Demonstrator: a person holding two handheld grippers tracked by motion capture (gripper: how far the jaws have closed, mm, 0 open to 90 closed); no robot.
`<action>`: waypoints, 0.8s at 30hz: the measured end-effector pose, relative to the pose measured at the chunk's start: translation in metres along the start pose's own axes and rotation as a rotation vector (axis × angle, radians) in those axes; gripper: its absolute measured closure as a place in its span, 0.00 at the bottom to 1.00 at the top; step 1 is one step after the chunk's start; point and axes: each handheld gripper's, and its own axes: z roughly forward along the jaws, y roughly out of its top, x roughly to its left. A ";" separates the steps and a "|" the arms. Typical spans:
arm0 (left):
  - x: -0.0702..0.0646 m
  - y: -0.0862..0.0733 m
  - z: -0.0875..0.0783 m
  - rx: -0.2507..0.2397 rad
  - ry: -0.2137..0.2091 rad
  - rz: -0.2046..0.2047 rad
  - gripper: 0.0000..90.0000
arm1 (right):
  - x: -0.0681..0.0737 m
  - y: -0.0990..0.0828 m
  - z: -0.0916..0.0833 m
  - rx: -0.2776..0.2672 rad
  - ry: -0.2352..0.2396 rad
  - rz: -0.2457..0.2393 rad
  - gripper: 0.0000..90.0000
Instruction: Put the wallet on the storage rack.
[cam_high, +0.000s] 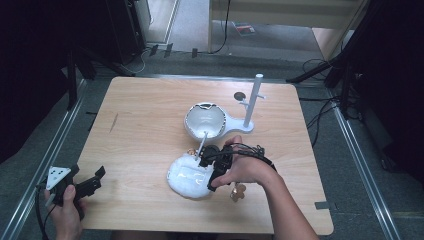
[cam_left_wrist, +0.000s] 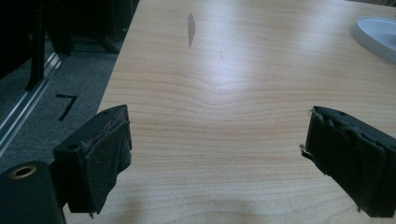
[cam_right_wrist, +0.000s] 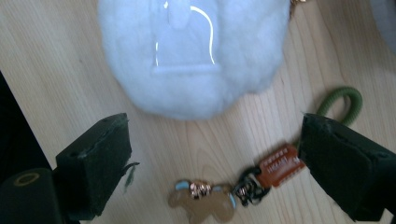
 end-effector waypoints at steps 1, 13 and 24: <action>0.000 0.000 0.000 0.000 0.000 0.000 0.08 | 0.000 0.004 0.003 0.001 0.004 0.000 0.10; -0.001 0.000 0.001 0.008 0.000 0.014 0.11 | -0.010 0.030 0.036 -0.009 0.068 0.084 0.06; -0.002 0.001 0.001 0.012 0.013 0.017 0.14 | -0.015 0.039 0.061 0.038 0.101 0.158 0.00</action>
